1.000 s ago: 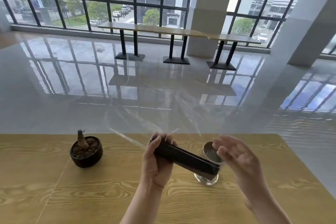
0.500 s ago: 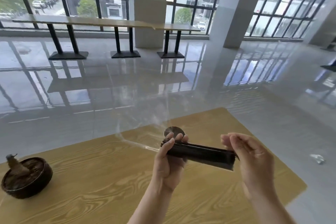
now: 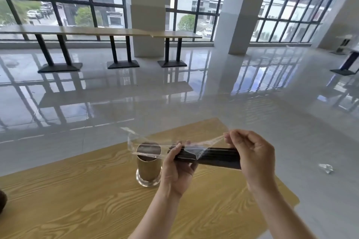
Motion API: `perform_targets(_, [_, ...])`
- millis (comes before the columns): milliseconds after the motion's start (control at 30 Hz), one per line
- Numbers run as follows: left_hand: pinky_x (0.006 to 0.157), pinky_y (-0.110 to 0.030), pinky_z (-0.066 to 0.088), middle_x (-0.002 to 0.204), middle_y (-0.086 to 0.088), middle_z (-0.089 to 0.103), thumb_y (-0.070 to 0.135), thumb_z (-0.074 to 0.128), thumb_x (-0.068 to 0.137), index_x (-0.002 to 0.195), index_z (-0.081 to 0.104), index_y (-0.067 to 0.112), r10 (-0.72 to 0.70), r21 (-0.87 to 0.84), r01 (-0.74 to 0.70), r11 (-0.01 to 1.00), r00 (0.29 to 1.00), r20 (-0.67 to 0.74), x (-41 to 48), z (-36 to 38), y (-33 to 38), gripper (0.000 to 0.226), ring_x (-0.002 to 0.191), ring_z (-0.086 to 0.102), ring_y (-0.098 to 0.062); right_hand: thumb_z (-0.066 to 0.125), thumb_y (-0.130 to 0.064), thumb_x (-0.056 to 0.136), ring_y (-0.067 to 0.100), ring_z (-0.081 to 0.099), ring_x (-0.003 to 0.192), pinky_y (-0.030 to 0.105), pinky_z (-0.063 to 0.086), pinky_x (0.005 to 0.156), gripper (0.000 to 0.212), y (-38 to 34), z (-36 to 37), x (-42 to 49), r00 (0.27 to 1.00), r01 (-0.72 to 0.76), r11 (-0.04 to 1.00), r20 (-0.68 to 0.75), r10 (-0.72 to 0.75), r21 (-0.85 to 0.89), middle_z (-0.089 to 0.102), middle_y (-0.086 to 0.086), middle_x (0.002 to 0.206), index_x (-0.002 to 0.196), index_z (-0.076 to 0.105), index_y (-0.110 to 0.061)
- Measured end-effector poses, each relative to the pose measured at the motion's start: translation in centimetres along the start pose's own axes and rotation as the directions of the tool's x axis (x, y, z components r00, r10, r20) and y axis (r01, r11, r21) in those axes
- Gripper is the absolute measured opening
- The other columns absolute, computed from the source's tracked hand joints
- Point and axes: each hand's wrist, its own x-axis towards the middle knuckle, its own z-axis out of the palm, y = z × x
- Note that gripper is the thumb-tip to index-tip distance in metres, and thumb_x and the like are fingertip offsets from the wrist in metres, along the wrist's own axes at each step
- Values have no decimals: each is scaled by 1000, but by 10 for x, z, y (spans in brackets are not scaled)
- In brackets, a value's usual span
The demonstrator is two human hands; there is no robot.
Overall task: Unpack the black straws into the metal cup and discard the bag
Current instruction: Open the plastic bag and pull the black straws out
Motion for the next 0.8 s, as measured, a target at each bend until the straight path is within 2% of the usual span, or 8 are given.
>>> perform_targets(133, [69, -36, 58, 97, -11, 75, 11, 77, 76, 86, 72, 15, -29, 0, 29, 1000, 999, -26, 8, 14, -12, 12, 87, 73, -28, 71, -25, 93, 14, 76, 77, 20, 57, 75, 11, -2, -12, 13, 999, 44, 998, -14, -44, -41, 79, -5, 79, 87, 77, -32])
perform_targets(300, [60, -32, 58, 92, -12, 73, 13, 80, 73, 88, 69, 11, -89, -23, 88, 996, 995, -52, 20, 14, -21, 19, 79, 71, -27, 71, -23, 93, 14, 75, 70, 16, 56, 70, 13, -2, -12, 22, 998, 49, 993, -46, -54, -109, 78, -6, 76, 85, 76, -34])
perform_targets(333, [61, -32, 58, 92, -11, 74, 13, 78, 75, 87, 69, 11, -101, -33, 99, 995, 994, -52, 22, 13, -22, 15, 80, 71, -26, 71, -23, 93, 15, 75, 71, 20, 58, 72, 15, -1, -10, 23, 998, 44, 990, -48, -51, -134, 77, -7, 76, 85, 76, -34])
perform_targets(400, [63, -32, 58, 91, -10, 74, 15, 73, 82, 85, 69, 11, -120, -50, 117, 992, 992, -51, 27, 9, -24, 6, 81, 71, -26, 71, -24, 93, 16, 75, 72, 35, 61, 77, 15, 0, -7, 26, 999, 19, 984, -47, -27, -177, 77, -8, 76, 84, 76, -34])
perform_targets(467, [65, -32, 57, 91, -10, 74, 16, 70, 86, 87, 68, 11, -131, -55, 128, 990, 989, -63, 31, 4, -24, 5, 82, 70, -26, 71, -25, 92, 16, 75, 72, 45, 61, 79, 12, 2, -2, 30, 999, -9, 976, -44, 0, -216, 77, -8, 76, 85, 76, -33])
perform_targets(600, [66, -32, 57, 96, -14, 72, 17, 71, 85, 85, 67, 12, -143, -73, 138, 988, 987, -79, 38, -1, -22, 6, 84, 70, -28, 69, -38, 87, 10, 75, 69, 47, 62, 74, 7, 1, 11, 38, 999, -29, 963, -38, 19, -268, 77, -11, 74, 85, 75, -35])
perform_targets(700, [68, -32, 58, 97, -15, 75, 20, 71, 85, 78, 66, 15, -150, -118, 141, 983, 986, -70, 42, -4, -22, 9, 84, 73, -29, 65, -50, 81, 8, 74, 67, 49, 62, 75, 21, -1, 21, 47, 999, -39, 950, -33, 30, -310, 76, -14, 71, 84, 75, -32])
perform_targets(800, [68, -35, 59, 96, -16, 75, 23, 70, 85, 77, 68, 15, -149, -178, 135, 975, 986, -70, 45, -7, -22, 12, 86, 73, -31, 63, -52, 82, 10, 74, 69, 51, 62, 74, 25, -2, 31, 56, 999, -34, 929, -16, 30, -370, 75, -16, 69, 81, 75, -29])
